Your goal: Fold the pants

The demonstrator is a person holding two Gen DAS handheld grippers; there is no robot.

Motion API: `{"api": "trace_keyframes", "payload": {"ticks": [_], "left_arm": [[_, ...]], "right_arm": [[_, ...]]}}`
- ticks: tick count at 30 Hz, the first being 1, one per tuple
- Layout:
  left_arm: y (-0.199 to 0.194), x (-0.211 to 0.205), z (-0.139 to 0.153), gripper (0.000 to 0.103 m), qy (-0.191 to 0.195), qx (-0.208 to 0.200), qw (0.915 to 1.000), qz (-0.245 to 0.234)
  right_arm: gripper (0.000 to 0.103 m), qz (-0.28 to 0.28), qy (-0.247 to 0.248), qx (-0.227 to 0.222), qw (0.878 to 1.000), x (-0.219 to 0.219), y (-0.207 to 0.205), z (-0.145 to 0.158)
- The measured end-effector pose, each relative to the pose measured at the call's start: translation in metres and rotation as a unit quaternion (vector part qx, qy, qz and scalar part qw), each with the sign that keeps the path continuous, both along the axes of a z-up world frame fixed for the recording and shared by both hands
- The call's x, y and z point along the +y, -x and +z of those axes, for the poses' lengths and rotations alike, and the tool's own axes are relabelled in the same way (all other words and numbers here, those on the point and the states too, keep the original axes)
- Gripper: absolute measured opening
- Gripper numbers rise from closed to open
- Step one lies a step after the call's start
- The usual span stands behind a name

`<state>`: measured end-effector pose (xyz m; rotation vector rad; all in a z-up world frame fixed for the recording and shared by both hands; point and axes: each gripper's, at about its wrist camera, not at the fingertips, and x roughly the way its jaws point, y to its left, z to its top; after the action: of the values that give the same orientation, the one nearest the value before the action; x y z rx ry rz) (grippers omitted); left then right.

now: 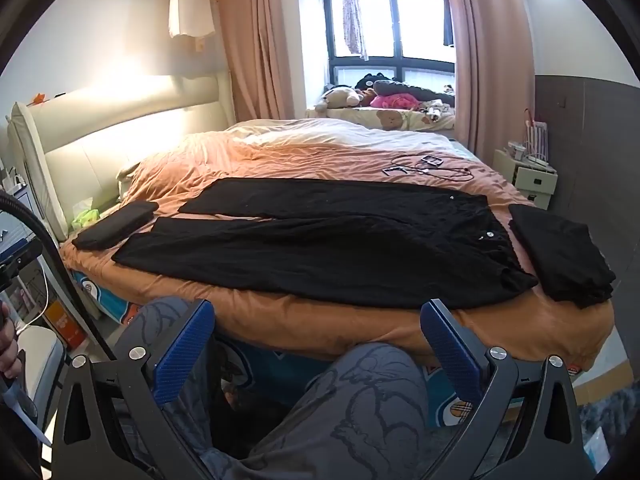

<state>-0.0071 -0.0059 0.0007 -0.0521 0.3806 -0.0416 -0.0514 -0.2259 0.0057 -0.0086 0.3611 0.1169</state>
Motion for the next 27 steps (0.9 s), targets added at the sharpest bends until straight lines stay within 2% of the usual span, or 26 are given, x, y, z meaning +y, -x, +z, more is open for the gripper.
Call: {"api": "trace_keyframes", "payload": {"ticks": [27], "left_arm": [[0.0059, -0.0062, 0.0016, 0.103, 0.004, -0.007, 0.9999, -0.010]], "right_arm": [[0.103, -0.015, 0.004, -0.009, 1.000, -0.0028, 0.0058, 0.0014]]}}
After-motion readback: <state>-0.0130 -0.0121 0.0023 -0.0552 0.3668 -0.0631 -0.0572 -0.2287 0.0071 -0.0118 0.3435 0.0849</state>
